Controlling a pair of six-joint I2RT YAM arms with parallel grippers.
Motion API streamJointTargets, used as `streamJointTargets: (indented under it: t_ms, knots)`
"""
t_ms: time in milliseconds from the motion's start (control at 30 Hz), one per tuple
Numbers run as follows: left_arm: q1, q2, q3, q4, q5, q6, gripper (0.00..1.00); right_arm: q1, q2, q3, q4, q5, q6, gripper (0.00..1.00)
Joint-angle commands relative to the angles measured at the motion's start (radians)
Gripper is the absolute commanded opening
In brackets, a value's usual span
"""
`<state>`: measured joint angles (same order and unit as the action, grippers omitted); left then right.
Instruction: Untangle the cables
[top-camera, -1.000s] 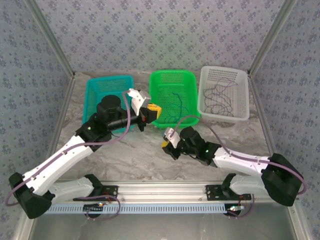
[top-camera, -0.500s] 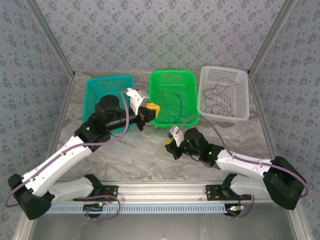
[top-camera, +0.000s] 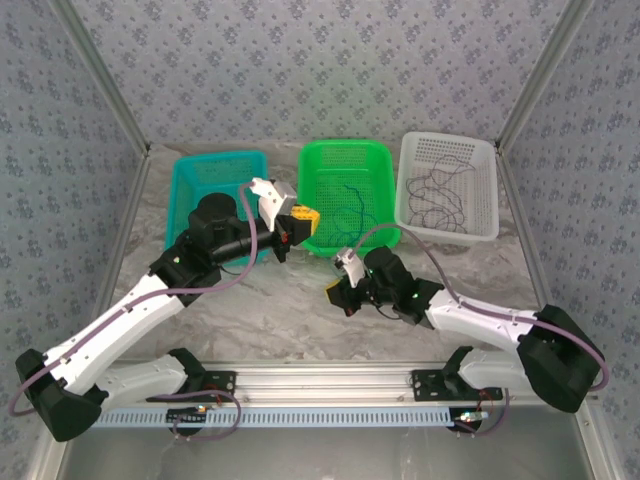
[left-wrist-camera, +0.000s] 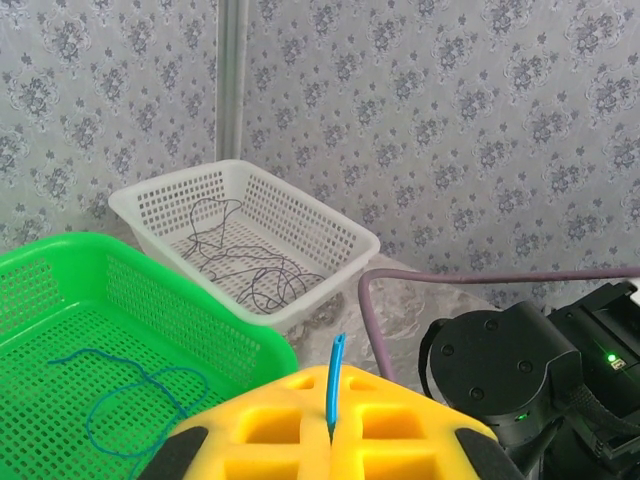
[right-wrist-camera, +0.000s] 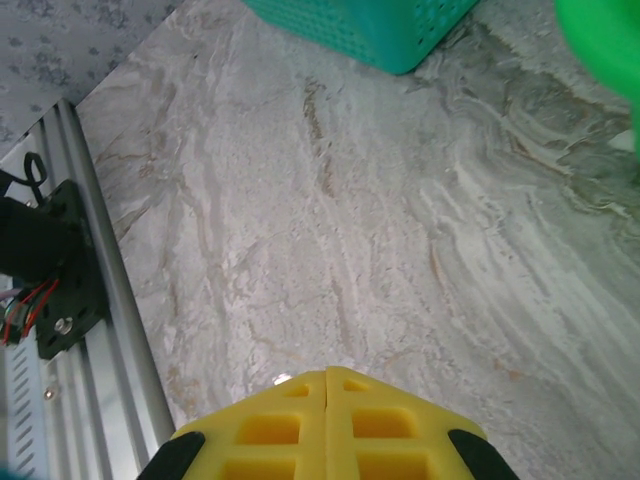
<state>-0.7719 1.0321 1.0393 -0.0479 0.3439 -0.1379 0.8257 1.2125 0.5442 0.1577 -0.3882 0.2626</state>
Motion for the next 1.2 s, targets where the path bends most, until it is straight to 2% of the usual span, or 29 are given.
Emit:
streamJointTargets:
  t_ms: [0, 33, 67, 100, 300, 400, 467, 500, 567, 633, 733, 767, 800, 900, 967, 1000, 1167]
  knots:
    - [0.007, -0.016, 0.015, 0.059, -0.001, 0.023, 0.01, -0.005, 0.018, 0.03, -0.076, -0.041, 0.0, 0.11]
    - [0.007, -0.014, 0.015, 0.059, -0.002, 0.024, 0.01, -0.006, 0.016, 0.026, -0.075, -0.033, -0.001, 0.11]
    - [0.008, -0.014, 0.012, 0.06, -0.003, 0.024, 0.01, -0.007, 0.016, 0.026, -0.071, -0.03, 0.0, 0.02]
    - [0.007, -0.013, 0.01, 0.06, -0.005, 0.024, 0.01, -0.007, 0.017, 0.026, -0.069, -0.032, 0.0, 0.0]
    - [0.007, -0.004, 0.013, 0.057, -0.005, 0.024, 0.01, -0.019, 0.049, 0.055, -0.089, -0.078, 0.011, 0.0]
    - [0.008, -0.006, 0.014, 0.056, -0.005, 0.024, 0.01, -0.019, 0.047, 0.049, -0.084, -0.057, 0.007, 0.11]
    - [0.006, -0.011, 0.01, 0.054, -0.012, 0.027, 0.0, -0.021, 0.035, 0.044, -0.083, -0.035, 0.007, 0.24]
    - [0.008, -0.015, 0.01, 0.053, -0.017, 0.029, 0.01, -0.022, 0.028, 0.042, -0.085, -0.026, 0.006, 0.25]
    - [0.008, -0.019, 0.007, 0.048, -0.026, 0.033, 0.01, -0.027, 0.011, 0.033, -0.086, -0.021, 0.001, 0.16]
    - [0.008, -0.024, 0.008, 0.048, -0.034, 0.037, 0.0, -0.036, 0.001, 0.027, -0.095, -0.028, 0.0, 0.0]
    - [0.008, -0.027, 0.009, 0.048, -0.048, 0.042, 0.01, -0.048, -0.013, 0.018, -0.109, -0.043, 0.0, 0.0]
    - [0.008, -0.027, 0.01, 0.049, -0.05, 0.044, 0.01, -0.05, -0.02, 0.012, -0.11, -0.032, 0.003, 0.12]
    - [0.008, -0.026, 0.009, 0.052, -0.049, 0.044, 0.01, -0.051, -0.033, 0.004, -0.109, -0.014, 0.007, 0.38]
    - [0.007, -0.016, 0.014, 0.056, -0.052, 0.052, 0.01, -0.054, -0.098, -0.034, -0.076, 0.031, 0.01, 0.69]
    - [0.008, -0.005, 0.02, 0.058, -0.061, 0.06, 0.01, -0.055, -0.166, -0.057, -0.074, 0.087, 0.008, 0.82]
    - [0.007, 0.002, 0.026, 0.061, -0.07, 0.068, 0.01, -0.059, -0.207, -0.073, -0.079, 0.124, 0.006, 0.86]
    - [0.017, 0.062, 0.101, 0.058, -0.09, 0.113, 0.01, -0.106, -0.409, -0.139, -0.154, 0.205, -0.003, 0.95]
